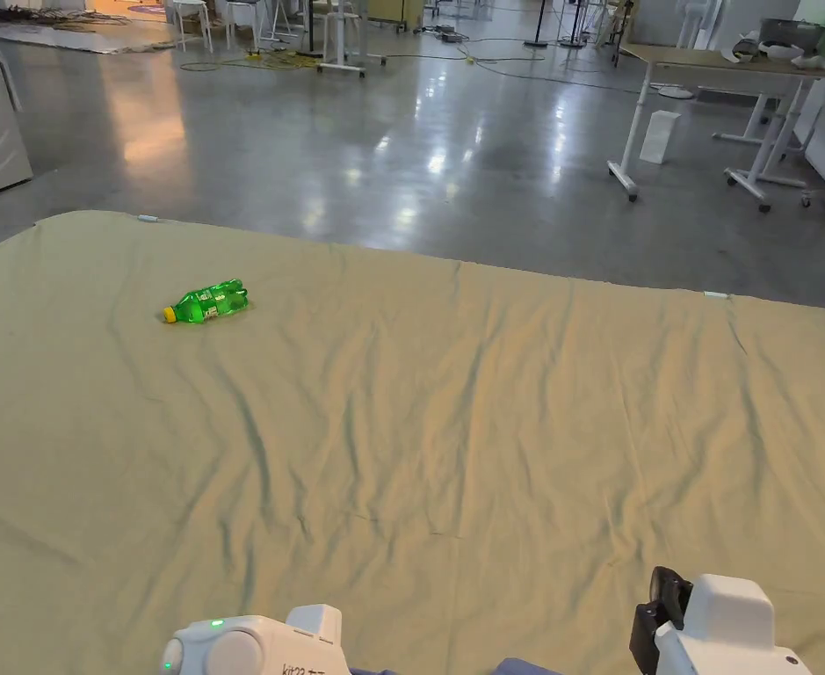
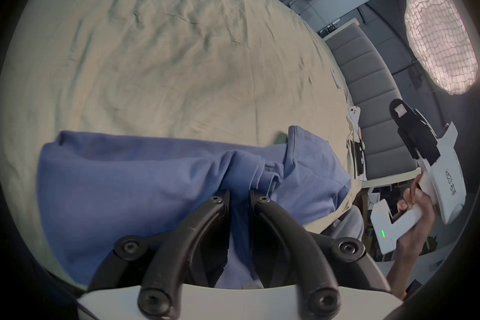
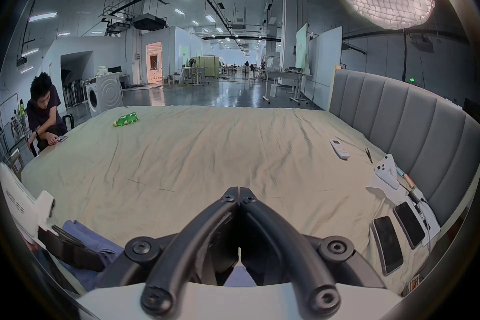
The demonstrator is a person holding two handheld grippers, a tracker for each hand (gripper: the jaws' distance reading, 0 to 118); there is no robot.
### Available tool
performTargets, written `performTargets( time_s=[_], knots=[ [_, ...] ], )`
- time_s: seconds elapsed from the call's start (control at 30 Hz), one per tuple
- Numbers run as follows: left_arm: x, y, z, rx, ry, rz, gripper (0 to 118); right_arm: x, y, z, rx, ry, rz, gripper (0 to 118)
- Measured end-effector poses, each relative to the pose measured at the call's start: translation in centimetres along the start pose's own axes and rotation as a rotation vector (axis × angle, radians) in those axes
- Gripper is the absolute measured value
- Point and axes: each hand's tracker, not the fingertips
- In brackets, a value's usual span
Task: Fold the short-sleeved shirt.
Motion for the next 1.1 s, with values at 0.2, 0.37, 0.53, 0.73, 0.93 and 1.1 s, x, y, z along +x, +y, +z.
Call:
performTargets(
  time_s=[0.2,0.37,0.53,0.73,0.93,1.1],
  knots=[
    [3.7,-0.5,-2.6,-0.007,0.024,0.031,15,0.0,0.1,-0.1,0.0,0.003,-0.006,0],
    [1.1,0.4,0.3,-0.014,0.012,-0.008,15,0.1,0.0,-0.4,-0.006,0.005,-0.003,0],
    [-0.2,0.1,6.5,0.091,-0.043,0.016,67,0.1,0.2,-0.1,-0.004,0.01,-0.003,0],
    [-7.0,0.2,11.8,0.185,0.004,0.058,80,-0.1,0.5,0.1,0.013,0.013,-0.007,0],
    [-13.0,-1.1,12.9,0.198,-0.016,0.073,80,-0.8,1.0,0.1,0.03,0.026,-0.007,0],
    [-18.2,-1.9,9.7,0.086,-0.124,0.167,80,-1.2,1.0,-0.2,0.026,0.037,0.001,0]
  ],
)
